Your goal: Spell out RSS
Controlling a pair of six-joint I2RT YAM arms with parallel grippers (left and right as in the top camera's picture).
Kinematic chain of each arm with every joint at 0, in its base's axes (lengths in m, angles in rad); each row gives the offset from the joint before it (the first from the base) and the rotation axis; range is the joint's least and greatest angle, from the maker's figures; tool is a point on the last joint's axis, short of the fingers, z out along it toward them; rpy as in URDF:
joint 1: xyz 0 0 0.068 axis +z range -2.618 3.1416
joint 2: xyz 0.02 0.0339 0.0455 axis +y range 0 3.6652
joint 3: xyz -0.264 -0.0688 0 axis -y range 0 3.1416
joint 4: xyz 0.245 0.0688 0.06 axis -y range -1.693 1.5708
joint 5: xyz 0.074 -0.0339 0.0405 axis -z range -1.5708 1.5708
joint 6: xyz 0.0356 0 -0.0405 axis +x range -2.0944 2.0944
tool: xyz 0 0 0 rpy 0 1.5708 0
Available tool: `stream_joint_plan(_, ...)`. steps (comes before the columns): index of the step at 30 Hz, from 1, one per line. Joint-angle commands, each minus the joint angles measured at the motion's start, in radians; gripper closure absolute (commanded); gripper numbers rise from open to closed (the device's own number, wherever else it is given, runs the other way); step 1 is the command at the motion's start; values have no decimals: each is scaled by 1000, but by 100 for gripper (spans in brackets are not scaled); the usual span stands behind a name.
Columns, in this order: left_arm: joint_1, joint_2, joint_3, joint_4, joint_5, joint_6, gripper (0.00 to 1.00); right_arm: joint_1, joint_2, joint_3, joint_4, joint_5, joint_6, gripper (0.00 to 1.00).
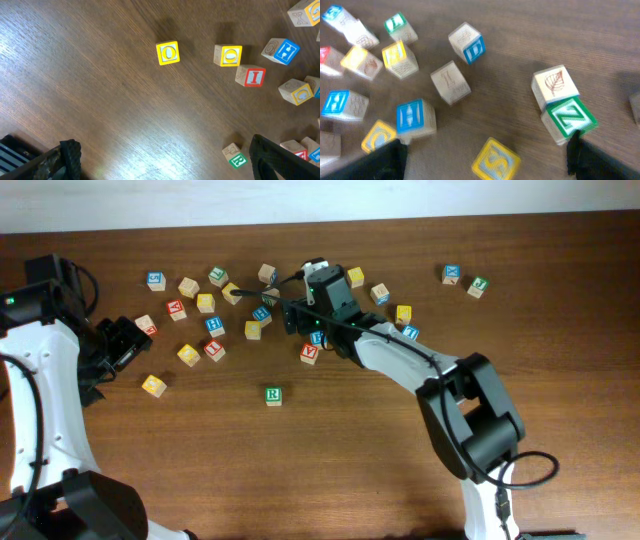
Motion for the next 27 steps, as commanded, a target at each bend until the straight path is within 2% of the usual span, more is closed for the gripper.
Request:
stream_joint_plan(1,1,-6,-2,-1,0,-10,1,12,56,11,64,10,87,19)
stream_joint_plan(4,2,-6,-2,-1,0,-10,1,12,78,11,48,10,93,19)
stream_joint_plan(6,2,-6,-2,-1,0,-10,1,11,6,16,-5,10,92,17)
stream_joint_plan(7,2,-6,-2,-1,0,-10,1,9,-78,16,-80,10,93,2)
stream_joint_plan(8,2,-6,-2,-1,0,-10,1,9,-120,16,-129,10,93,2)
stream_joint_plan(9,2,-6,-2,-1,0,-10,1,10,-204,16,-221,10,93,2)
stream_joint_plan(12,2,-6,-2,-1,0,-10,1,28,-506,16,-680,-89,180,2)
stream_joint_plan(14,2,-6,-2,-1,0,-10,1,30,-573,16,-797,-160,179,2)
stream_joint_plan(17,2,-6,-2,-1,0,-10,1,28,-587,16,-1000,-161,179,2)
stream_joint_plan(20,2,-6,-2,-1,0,-10,1,28,-578,15,-1021,-126,179,2)
stream_joint_plan(24,2,-6,-2,-1,0,-10,1,28,-542,15,-842,1,179,2)
stream_joint_plan(27,2,-6,-2,-1,0,-10,1,27,-491,15,-727,6,168,2)
